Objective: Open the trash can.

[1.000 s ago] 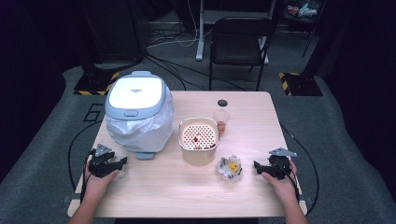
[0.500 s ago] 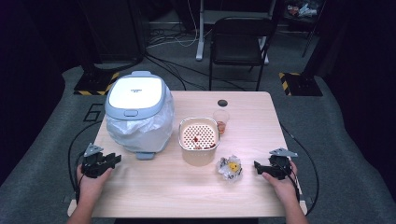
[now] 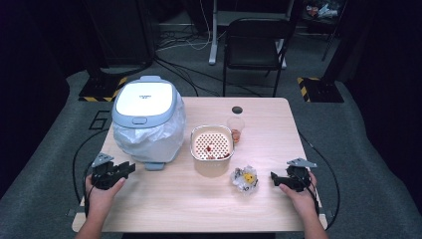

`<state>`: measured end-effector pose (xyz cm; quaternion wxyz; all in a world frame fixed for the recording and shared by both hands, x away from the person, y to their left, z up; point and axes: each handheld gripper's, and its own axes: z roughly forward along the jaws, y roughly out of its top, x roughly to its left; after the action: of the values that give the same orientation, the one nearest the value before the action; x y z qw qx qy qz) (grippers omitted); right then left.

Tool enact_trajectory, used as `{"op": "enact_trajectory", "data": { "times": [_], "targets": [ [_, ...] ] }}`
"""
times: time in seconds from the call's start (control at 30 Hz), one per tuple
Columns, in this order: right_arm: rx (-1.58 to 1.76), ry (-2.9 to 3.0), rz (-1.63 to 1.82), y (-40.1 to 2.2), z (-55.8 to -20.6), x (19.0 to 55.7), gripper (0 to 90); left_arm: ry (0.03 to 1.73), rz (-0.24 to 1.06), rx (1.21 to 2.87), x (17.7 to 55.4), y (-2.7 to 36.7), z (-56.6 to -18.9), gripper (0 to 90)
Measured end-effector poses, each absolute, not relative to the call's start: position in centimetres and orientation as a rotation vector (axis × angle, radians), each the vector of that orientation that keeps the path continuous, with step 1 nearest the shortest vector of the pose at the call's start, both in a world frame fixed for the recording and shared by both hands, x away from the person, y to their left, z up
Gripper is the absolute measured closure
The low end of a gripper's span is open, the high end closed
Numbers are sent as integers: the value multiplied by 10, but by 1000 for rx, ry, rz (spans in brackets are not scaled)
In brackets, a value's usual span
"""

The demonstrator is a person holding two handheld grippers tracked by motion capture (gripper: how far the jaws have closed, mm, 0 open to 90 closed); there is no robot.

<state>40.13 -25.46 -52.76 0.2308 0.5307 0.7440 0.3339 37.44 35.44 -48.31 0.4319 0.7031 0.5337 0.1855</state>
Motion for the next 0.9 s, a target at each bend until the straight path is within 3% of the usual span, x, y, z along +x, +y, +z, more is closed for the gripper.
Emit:
{"op": "enact_trajectory", "data": {
  "times": [0.23,0.4,0.83,0.9],
  "targets": [
    [1456,2045,915,-255,-528,402,143,1308,477,1812,377,336,-479,685],
    [1457,2041,916,-254,-528,401,144,1271,465,1854,383,324,-475,834],
    [1460,2039,917,-254,-528,401,144,1252,457,1924,400,297,-487,900],
    [1460,2040,917,-254,-528,401,144,1207,516,1992,402,294,-489,900]
  ]
}}
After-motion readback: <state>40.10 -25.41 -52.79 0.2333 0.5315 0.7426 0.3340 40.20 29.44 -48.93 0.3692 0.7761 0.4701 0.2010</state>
